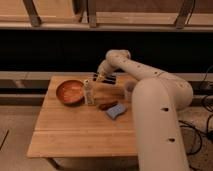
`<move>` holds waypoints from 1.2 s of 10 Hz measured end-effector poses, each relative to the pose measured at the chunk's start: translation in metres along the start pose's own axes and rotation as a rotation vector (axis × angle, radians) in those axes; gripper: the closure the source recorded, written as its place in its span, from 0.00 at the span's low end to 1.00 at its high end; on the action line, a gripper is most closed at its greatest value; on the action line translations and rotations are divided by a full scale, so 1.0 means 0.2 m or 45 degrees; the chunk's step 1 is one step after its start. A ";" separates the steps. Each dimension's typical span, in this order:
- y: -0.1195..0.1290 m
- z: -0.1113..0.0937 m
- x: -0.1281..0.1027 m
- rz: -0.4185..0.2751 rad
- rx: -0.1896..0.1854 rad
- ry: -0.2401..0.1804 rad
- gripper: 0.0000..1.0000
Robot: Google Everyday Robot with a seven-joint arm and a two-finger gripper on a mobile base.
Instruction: Place the eraser in the ceramic cup
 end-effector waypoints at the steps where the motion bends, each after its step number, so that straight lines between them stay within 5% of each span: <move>1: -0.11 -0.11 -0.13 -0.034 0.084 -0.102 1.00; 2: -0.22 -0.27 -0.24 -0.063 0.186 -0.202 1.00; 4: -0.43 -0.76 -0.41 -0.128 0.475 -0.386 1.00; 6: -0.46 -1.13 -0.47 -0.169 0.689 -0.464 1.00; 8: -0.26 -1.48 -0.37 -0.133 0.915 -0.512 1.00; 12: 0.24 -1.80 -0.13 0.088 1.169 -0.598 1.00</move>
